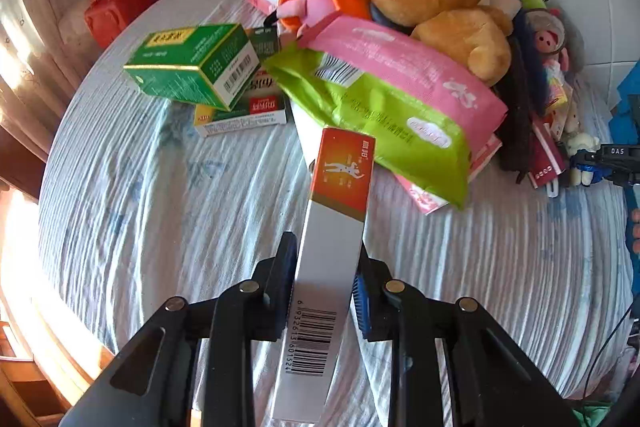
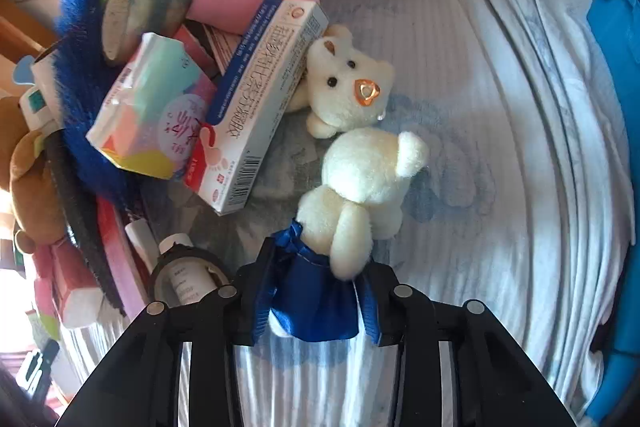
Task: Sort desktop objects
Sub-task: 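Lift the white box and teddy bear and carry them over the blue crate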
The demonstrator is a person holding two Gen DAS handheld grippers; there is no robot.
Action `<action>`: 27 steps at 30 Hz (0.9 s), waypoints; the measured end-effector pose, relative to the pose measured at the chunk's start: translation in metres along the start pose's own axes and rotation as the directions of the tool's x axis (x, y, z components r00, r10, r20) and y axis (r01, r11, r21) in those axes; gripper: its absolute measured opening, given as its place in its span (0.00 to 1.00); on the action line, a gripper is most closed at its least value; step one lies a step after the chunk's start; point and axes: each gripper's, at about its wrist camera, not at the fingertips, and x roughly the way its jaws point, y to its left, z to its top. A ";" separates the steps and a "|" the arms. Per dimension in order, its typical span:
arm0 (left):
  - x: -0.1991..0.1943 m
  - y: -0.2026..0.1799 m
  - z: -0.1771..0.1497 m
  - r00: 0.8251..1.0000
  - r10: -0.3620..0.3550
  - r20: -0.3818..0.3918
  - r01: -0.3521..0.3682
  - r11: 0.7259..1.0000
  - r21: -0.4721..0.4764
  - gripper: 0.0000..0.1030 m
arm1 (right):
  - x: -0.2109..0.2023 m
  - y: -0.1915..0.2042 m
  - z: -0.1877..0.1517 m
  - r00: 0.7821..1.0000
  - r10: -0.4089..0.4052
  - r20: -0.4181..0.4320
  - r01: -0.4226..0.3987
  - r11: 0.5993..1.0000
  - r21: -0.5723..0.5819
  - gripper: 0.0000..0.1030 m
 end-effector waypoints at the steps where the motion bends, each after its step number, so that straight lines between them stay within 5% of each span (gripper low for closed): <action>1: -0.011 -0.006 0.002 1.000 -0.002 0.024 0.002 1.000 0.010 0.25 | -0.009 0.000 -0.003 1.000 0.012 0.016 -0.011 1.000 -0.010 0.32; 8: -0.055 -0.050 0.038 0.985 -0.083 0.153 0.062 0.988 0.140 0.25 | -0.112 -0.010 -0.030 0.982 0.080 0.173 -0.068 0.995 -0.079 0.32; 15: -0.108 -0.130 0.065 0.949 -0.223 0.224 0.149 0.940 0.307 0.25 | -0.238 -0.026 -0.042 0.924 0.078 0.373 -0.033 0.992 -0.124 0.32; 21: -0.156 -0.231 0.091 0.912 -0.346 0.220 0.227 0.873 0.431 0.25 | -0.335 -0.075 -0.057 0.864 0.049 0.501 0.012 0.993 -0.117 0.32; 27: -0.220 -0.359 0.102 0.860 -0.467 0.208 0.278 0.768 0.577 0.24 | -0.413 -0.172 -0.061 0.815 -0.030 0.578 0.048 0.999 -0.016 0.32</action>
